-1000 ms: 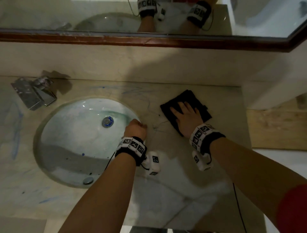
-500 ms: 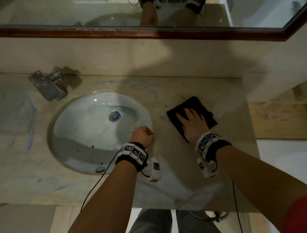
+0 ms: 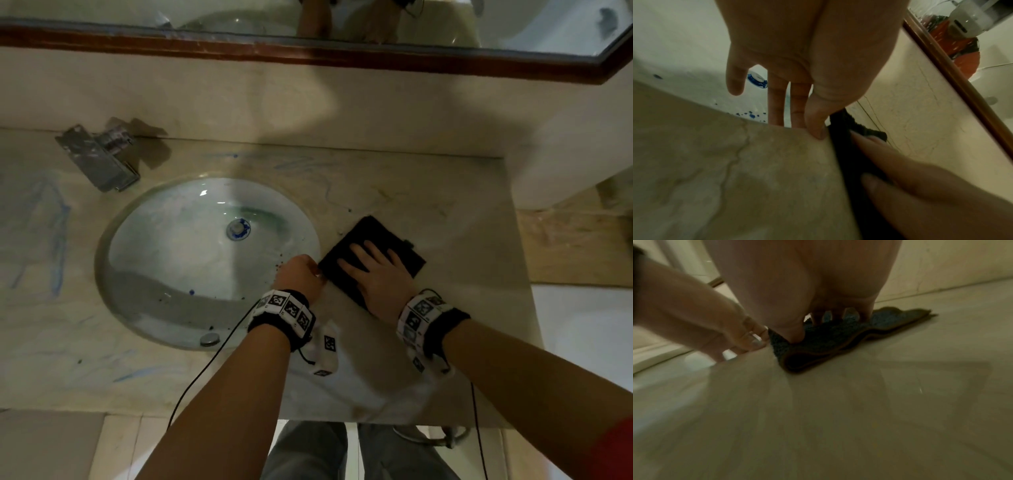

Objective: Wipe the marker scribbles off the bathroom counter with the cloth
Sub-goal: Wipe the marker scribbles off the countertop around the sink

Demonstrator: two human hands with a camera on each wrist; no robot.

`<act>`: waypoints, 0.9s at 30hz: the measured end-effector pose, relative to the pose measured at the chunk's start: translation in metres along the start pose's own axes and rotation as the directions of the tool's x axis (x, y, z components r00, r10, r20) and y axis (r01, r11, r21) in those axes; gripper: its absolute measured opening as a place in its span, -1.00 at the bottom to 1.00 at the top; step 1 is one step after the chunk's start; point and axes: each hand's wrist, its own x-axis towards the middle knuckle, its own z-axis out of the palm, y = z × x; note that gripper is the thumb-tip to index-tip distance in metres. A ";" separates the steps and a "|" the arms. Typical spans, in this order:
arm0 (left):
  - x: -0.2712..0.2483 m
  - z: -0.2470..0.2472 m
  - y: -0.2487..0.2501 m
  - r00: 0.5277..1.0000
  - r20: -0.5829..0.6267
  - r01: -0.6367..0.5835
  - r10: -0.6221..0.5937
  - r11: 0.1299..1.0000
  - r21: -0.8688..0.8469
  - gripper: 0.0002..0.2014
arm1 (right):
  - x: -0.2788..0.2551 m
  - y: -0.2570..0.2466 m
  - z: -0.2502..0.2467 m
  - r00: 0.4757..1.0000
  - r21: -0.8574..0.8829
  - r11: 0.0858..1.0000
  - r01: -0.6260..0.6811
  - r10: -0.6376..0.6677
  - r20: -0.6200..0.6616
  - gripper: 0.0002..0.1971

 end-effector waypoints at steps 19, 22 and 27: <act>-0.006 -0.007 0.007 0.998 0.048 0.046 -0.044 0.998 -0.039 -0.93 | -0.019 0.007 0.006 0.999 0.012 1.000 -0.025 0.025 0.030 -0.41; -0.007 -0.006 0.005 0.997 0.045 0.058 -0.055 0.997 -0.056 -0.95 | 0.014 0.006 -0.003 0.998 0.030 0.997 -0.068 0.068 0.005 -0.43; -0.008 -0.007 0.005 0.995 0.058 0.083 -0.079 0.995 -0.062 -0.88 | 0.077 0.010 -0.023 0.992 0.019 0.992 -0.123 0.124 -0.020 -0.42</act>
